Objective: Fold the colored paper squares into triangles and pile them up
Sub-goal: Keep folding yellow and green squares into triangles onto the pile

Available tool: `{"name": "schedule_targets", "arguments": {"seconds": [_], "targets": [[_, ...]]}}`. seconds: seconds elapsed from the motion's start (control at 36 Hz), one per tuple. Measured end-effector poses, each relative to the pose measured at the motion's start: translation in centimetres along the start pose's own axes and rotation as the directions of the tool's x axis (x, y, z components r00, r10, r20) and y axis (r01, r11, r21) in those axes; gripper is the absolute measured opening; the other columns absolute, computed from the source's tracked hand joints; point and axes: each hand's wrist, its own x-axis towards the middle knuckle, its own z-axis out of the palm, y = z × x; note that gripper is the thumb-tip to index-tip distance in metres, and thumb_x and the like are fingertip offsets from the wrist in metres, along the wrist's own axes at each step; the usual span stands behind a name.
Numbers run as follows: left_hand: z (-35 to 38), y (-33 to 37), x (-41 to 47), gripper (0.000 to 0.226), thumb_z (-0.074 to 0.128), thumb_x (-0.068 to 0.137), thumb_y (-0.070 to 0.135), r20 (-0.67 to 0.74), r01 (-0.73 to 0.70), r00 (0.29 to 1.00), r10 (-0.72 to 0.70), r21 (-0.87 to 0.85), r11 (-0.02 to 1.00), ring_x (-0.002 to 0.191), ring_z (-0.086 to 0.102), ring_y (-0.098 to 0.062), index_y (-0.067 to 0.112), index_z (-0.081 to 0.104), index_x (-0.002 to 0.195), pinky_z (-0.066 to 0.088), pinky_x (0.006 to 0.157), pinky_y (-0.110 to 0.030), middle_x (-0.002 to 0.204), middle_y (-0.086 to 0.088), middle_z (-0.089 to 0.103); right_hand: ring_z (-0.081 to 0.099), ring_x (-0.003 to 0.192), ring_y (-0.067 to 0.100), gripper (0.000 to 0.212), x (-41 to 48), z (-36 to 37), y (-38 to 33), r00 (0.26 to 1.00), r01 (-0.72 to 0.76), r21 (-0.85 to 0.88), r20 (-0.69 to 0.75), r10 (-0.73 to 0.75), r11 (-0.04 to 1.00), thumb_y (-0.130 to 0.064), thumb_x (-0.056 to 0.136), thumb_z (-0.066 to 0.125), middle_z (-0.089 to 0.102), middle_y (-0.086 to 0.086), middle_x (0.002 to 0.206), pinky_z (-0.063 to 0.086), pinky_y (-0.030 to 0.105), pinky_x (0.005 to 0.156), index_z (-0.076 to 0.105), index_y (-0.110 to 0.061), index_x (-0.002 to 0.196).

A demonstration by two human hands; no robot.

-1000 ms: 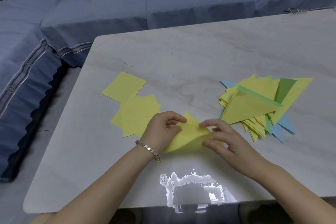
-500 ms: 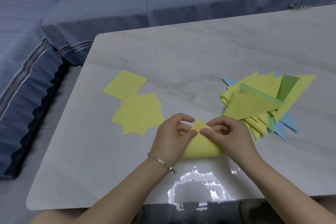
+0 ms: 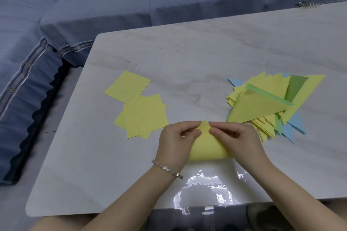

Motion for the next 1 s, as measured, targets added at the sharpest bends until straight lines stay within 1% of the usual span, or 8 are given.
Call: {"name": "schedule_targets", "arguments": {"seconds": [0.31,0.44,0.5,0.58,0.67,0.78,0.89,1.0], "targets": [[0.1,-0.6,1.2,0.011,0.071,0.076,0.003,0.036,0.016,0.999,-0.017,0.009,1.0,0.057,0.056,0.012,0.012,0.073,0.083,0.041,0.061,-0.001,0.066,0.017,0.062,0.06,0.069,-0.014,0.03,0.9,-0.4,0.7,0.999,0.041,-0.038,0.033,-0.04,0.998,0.002,0.076,0.071,0.064,-0.03,0.063,0.04,0.002,0.066,0.069,-0.029,0.075],[0.5,-1.5,3.7,0.023,0.072,0.074,0.002,0.135,0.054,0.988,-0.069,0.11,0.993,0.05,0.053,0.001,0.02,0.064,0.063,0.048,0.061,-0.018,0.055,0.009,0.058,0.057,0.066,-0.014,0.015,2.6,-0.7,1.8,0.991,0.078,-0.203,0.119,-0.055,0.976,-0.002,0.077,0.072,0.064,-0.024,0.066,0.038,0.003,0.063,0.074,-0.016,0.082],[1.0,-2.1,4.7,0.023,0.072,0.073,0.001,0.139,0.066,0.986,-0.089,0.164,0.984,0.054,0.053,-0.008,0.018,0.063,0.061,0.049,0.064,-0.029,0.054,0.006,0.056,0.059,0.071,-0.006,0.01,3.1,-0.6,2.4,0.989,0.129,-0.355,0.117,-0.093,0.926,-0.004,0.078,0.071,0.066,-0.013,0.073,0.038,0.006,0.065,0.075,-0.011,0.085],[1.7,-3.4,6.0,0.014,0.07,0.073,-0.001,0.112,0.094,0.987,-0.118,0.198,0.976,0.05,0.048,-0.01,0.011,0.066,0.067,0.043,0.061,-0.028,0.052,0.004,0.052,0.063,0.079,0.027,0.012,3.4,-0.2,4.3,0.932,0.356,-0.642,0.191,-0.308,0.679,-0.009,0.076,0.065,0.067,0.006,0.083,0.045,0.027,0.07,0.074,-0.008,0.084],[2.0,-4.6,6.8,0.004,0.069,0.074,-0.001,0.09,0.119,0.986,-0.142,0.222,0.968,0.051,0.048,-0.01,0.003,0.069,0.076,0.048,0.067,-0.034,0.053,0.004,0.051,0.065,0.081,0.029,0.027,2.5,0.2,6.1,0.882,0.468,-0.686,0.32,-0.347,0.557,-0.022,0.079,0.05,0.067,0.009,0.091,0.051,0.032,0.069,0.074,-0.011,0.084],[2.1,-5.5,7.3,0.004,0.07,0.074,-0.001,0.083,0.11,0.988,-0.131,0.223,0.969,0.051,0.046,-0.01,0.003,0.069,0.075,0.05,0.069,-0.034,0.05,0.004,0.05,0.06,0.084,0.025,0.029,0.8,0.4,8.0,0.838,0.546,-0.652,0.44,-0.323,0.527,-0.022,0.085,0.047,0.066,0.007,0.095,0.051,0.029,0.07,0.072,-0.01,0.094],[2.0,-5.9,7.4,0.008,0.069,0.074,0.001,0.096,0.086,0.989,-0.109,0.214,0.973,0.051,0.047,-0.011,0.008,0.068,0.071,0.049,0.067,-0.033,0.051,0.004,0.051,0.054,0.091,0.021,0.033,-0.7,0.2,9.1,0.809,0.587,-0.634,0.439,-0.391,0.504,-0.023,0.093,0.04,0.064,0.005,0.098,0.044,0.027,0.077,0.07,-0.011,0.099],[2.1,-6.4,7.5,0.01,0.069,0.074,0.0,0.09,0.095,0.99,-0.112,0.174,0.98,0.05,0.047,-0.011,0.009,0.068,0.069,0.047,0.065,-0.031,0.05,0.004,0.051,0.055,0.091,0.021,0.03,-1.7,0.3,9.5,0.789,0.613,-0.631,0.463,-0.404,0.475,-0.017,0.084,0.048,0.066,0.003,0.099,0.043,0.027,0.082,0.071,-0.01,0.101]]}}
